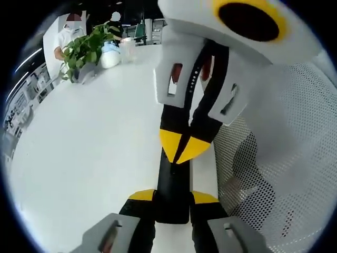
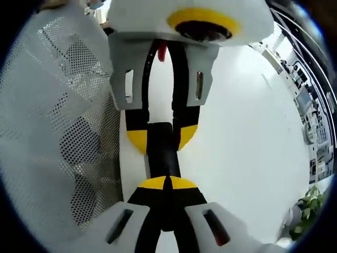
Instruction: Press the specified remote control buttons in sequence, fully releasing each button before pressing the next.
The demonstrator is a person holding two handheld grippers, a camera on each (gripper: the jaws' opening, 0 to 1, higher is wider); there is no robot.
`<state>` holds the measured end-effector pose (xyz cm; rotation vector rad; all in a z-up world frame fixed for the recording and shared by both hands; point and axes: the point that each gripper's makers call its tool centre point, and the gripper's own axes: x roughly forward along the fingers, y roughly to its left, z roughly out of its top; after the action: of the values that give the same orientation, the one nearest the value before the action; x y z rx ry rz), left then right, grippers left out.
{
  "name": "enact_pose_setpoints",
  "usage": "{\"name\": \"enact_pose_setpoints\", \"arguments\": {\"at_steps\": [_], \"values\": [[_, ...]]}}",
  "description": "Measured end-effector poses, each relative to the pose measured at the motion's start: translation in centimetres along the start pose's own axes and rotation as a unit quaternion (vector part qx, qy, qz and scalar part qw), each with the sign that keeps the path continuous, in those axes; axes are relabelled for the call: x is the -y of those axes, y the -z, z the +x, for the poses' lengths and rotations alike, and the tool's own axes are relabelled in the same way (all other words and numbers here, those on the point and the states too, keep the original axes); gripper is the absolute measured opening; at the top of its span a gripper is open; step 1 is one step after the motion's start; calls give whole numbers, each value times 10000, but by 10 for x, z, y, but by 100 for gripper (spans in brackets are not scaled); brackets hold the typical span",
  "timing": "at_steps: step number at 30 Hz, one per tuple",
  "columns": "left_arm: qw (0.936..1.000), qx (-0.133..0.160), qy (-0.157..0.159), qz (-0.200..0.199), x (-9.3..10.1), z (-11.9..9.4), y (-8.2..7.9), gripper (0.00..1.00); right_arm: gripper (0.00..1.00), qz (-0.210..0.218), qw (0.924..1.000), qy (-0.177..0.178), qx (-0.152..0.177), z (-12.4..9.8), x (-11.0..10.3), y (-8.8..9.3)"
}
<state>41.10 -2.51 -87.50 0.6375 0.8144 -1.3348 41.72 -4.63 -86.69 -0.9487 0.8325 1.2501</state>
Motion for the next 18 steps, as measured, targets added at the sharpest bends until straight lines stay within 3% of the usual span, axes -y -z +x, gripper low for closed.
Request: {"name": "enact_pose_setpoints", "arguments": {"at_steps": [18], "values": [[10000, 47, -8, -65, 0, 0, 0, 24, 0, -17, 10000, -17, 88, 1, 0, -2]]}}
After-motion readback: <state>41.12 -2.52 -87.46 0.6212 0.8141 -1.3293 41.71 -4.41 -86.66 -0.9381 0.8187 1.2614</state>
